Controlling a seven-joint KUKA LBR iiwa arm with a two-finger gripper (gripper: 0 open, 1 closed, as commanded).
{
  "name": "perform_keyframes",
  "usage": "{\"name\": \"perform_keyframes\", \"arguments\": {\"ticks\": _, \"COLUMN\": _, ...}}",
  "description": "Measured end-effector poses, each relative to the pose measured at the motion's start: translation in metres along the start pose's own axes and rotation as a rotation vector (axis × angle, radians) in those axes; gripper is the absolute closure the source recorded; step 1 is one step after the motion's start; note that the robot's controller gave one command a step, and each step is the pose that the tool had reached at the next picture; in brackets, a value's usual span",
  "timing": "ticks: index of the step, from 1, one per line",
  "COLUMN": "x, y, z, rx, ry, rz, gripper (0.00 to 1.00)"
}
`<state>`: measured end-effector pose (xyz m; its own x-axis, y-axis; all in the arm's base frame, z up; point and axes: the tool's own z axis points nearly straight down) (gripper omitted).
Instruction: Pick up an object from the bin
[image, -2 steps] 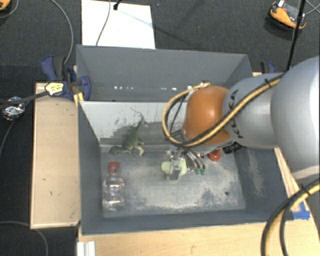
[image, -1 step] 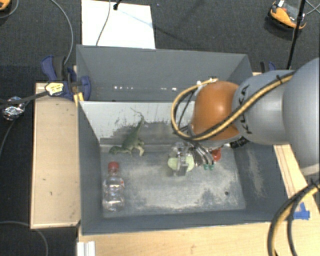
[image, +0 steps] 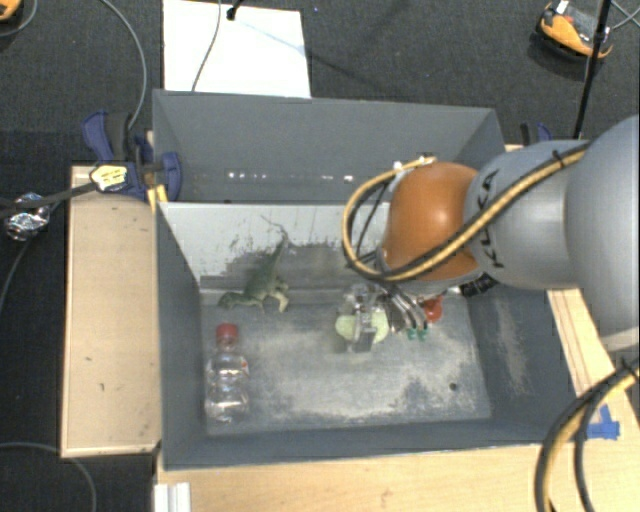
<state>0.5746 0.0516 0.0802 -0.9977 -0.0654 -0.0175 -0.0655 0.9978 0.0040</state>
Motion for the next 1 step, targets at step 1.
{"name": "perform_keyframes", "arguments": {"ticks": 1, "x": -0.0029, "y": -0.0237, "z": -0.144, "rx": 0.0, "ry": -0.005, "rz": -0.006, "gripper": 1.0}}
